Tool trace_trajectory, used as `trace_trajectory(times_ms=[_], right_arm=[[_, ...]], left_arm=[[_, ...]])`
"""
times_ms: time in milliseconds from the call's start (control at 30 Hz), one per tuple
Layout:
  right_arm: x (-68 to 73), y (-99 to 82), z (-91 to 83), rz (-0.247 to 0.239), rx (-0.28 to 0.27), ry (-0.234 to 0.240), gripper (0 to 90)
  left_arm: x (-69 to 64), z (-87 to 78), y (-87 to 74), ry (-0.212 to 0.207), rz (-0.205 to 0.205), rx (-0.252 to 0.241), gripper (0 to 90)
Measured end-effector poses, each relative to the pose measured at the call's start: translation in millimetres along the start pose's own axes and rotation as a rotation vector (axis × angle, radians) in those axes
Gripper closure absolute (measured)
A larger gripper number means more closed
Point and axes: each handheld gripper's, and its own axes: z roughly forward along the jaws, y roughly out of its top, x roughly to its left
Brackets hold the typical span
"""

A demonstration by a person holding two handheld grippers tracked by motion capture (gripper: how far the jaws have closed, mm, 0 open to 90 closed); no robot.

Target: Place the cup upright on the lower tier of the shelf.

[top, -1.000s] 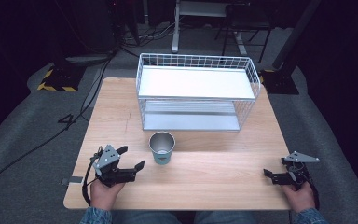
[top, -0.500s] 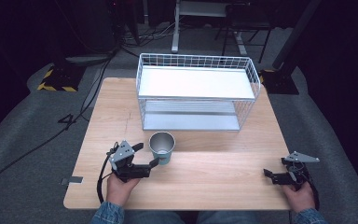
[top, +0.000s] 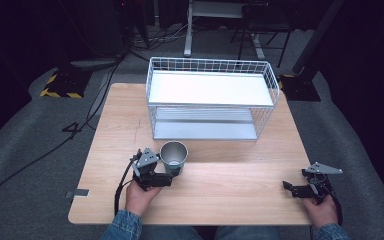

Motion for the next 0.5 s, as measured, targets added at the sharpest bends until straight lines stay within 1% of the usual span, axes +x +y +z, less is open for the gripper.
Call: trace_trajectory(times_ms=[133,167,233,267,333,367,400,500], right_arm=[[0.1,0.0,0.0,0.0,0.0,-0.002,1.7],[0.0,0.0,0.0,0.0,0.0,0.0,1.7],[0.0,0.0,0.0,0.0,0.0,0.0,1.7],[0.0,0.0,0.0,0.0,0.0,0.0,1.7],[0.0,0.0,0.0,0.0,0.0,0.0,1.7],[0.0,0.0,0.0,0.0,0.0,-0.002,1.7],[0.0,0.0,0.0,0.0,0.0,-0.002,1.7],[0.1,0.0,-0.1,0.0,0.0,-0.002,1.7]], left_arm=[[0.8,7.1,-0.1,0.006,0.0,0.032,14.6],[0.9,8.5,-0.2,0.005,-0.006,0.04,14.6],[1.7,11.7,-0.2,0.011,0.001,0.055,14.8],[1.5,12.3,-0.2,0.011,-0.003,0.065,14.8],[1.3,15.7,-0.2,0.017,0.007,0.079,14.9],[0.6,18.0,-0.2,0.026,0.019,0.095,15.0],[0.6,18.0,-0.2,0.026,0.019,0.095,15.1],[-0.6,21.6,-0.1,0.043,0.034,0.118,15.3]])
